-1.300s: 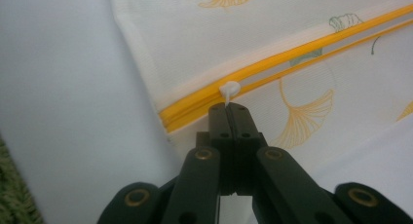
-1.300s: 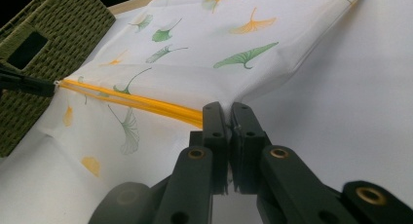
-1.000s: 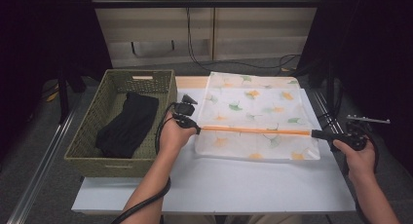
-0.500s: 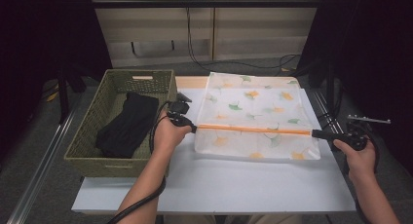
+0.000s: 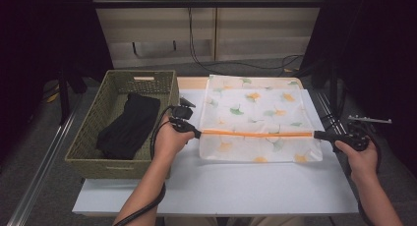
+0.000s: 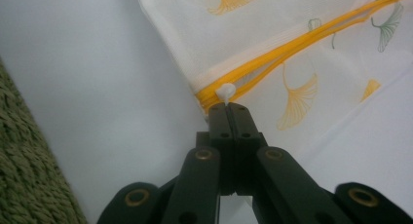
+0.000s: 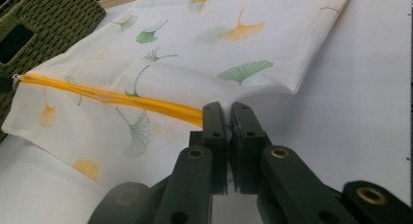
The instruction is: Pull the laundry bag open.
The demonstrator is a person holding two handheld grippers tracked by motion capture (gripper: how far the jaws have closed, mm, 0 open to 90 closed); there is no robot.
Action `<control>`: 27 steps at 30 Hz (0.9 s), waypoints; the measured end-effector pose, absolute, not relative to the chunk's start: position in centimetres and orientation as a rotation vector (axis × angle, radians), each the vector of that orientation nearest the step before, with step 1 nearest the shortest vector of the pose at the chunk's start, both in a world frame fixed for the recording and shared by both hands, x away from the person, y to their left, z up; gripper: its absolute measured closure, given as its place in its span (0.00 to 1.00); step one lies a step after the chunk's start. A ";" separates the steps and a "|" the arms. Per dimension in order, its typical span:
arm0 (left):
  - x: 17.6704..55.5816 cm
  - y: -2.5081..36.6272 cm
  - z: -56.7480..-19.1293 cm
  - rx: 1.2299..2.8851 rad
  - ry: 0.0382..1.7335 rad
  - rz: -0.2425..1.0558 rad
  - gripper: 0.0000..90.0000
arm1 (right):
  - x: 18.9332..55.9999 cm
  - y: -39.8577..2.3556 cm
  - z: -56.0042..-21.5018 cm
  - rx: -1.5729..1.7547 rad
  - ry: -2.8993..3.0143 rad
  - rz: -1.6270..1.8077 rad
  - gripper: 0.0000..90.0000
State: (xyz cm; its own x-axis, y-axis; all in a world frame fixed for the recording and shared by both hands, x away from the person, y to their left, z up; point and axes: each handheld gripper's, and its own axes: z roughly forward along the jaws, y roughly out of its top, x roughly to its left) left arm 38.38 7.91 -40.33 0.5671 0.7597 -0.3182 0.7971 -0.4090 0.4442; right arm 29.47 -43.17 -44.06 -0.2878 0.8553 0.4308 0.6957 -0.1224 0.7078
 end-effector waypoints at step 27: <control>36.2 6.5 -41.6 2.235 1.171 -0.160 1.00 | 30.8 -39.7 -43.8 1.527 1.999 1.283 0.50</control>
State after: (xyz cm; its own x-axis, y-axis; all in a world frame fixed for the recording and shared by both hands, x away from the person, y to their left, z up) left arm 36.22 6.53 -41.59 0.6029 0.7079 -0.3680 0.7806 -0.4281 0.4554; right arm 30.78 -39.67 -43.81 -0.3795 0.8885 0.2578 0.6043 0.0271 0.7963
